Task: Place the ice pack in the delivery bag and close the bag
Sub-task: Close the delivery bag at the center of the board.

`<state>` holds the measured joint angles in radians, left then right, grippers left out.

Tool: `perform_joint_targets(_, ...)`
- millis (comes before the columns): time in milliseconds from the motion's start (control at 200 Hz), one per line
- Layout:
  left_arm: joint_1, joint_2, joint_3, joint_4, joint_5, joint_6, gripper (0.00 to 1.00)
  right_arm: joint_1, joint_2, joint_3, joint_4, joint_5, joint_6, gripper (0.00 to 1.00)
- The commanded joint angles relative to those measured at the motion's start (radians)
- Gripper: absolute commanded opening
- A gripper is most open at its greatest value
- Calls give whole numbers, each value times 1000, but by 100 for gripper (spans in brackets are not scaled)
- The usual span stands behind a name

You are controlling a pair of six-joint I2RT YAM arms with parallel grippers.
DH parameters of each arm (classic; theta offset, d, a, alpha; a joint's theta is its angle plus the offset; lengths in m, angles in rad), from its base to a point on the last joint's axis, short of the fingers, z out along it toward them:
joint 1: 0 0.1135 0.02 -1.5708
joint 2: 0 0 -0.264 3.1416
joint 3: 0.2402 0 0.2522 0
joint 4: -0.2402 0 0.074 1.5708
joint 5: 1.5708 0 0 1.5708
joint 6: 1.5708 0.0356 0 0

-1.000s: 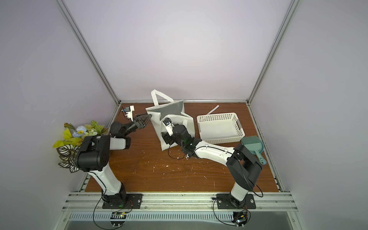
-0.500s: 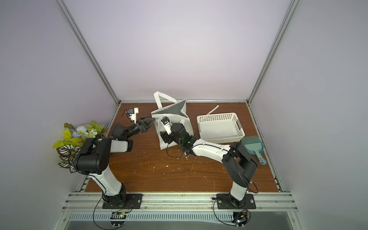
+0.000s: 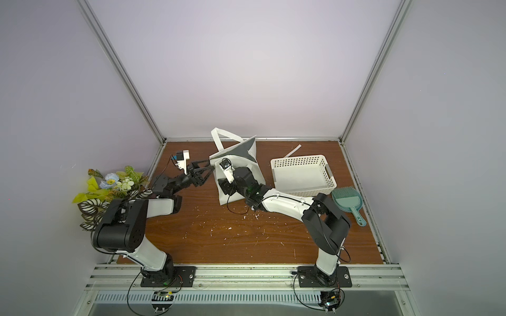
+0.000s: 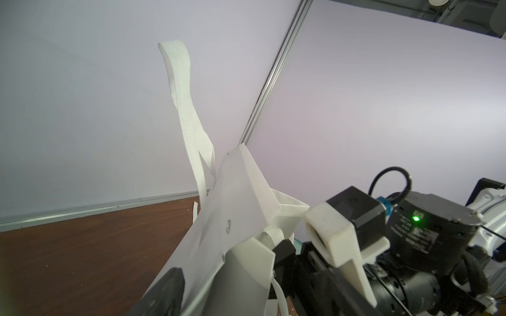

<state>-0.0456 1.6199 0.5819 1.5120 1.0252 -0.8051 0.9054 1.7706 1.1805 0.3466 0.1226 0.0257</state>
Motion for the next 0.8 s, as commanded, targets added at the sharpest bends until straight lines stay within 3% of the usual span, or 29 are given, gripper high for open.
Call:
perform_joint_targets(0,-31,-25,3,-96,-20,109,77,-7,0,37,31,-17,-1,75)
perform_joint_targets(355,-81,-49,46,-368,-113,323,71,-6,0,25,35,-19,3,75)
perform_joint_targets(651,-90,-29,50,-407,-153,334,64,-7,1,18,38,-17,2,75)
perform_joint_targets(796,-91,-21,55,-450,-153,349,57,-7,2,0,55,-15,3,75)
